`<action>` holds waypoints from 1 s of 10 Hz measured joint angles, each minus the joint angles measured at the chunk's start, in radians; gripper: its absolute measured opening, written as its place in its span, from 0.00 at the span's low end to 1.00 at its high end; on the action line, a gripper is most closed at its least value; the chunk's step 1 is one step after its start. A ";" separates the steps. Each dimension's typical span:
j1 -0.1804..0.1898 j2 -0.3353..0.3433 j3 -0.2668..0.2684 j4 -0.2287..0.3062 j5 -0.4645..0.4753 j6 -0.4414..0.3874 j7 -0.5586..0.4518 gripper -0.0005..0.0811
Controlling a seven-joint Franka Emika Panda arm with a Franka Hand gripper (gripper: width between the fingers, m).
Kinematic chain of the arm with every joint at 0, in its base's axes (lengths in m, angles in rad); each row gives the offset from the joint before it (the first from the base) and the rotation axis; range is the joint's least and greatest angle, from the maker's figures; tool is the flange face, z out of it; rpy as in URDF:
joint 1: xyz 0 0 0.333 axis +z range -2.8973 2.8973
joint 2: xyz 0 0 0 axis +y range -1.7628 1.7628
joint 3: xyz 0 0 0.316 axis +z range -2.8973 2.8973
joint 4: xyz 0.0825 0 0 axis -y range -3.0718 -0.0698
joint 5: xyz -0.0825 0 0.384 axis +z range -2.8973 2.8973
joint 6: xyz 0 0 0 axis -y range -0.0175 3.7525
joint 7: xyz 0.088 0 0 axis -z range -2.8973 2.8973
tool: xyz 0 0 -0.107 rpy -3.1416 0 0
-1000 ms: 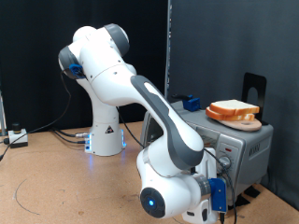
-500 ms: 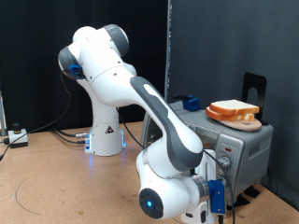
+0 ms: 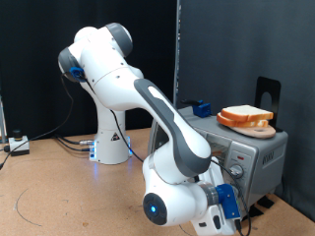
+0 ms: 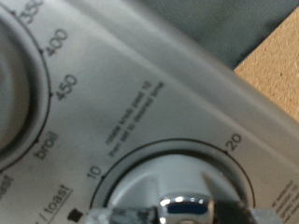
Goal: Make a piece of toast with the oven
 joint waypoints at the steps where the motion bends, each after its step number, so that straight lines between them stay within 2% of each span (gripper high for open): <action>1: -0.006 -0.002 0.004 -0.009 0.007 0.009 -0.034 0.13; 8: -0.009 -0.004 0.003 -0.002 0.010 0.022 -0.035 0.13; 10: -0.017 -0.008 0.001 0.015 0.009 0.016 -0.002 0.46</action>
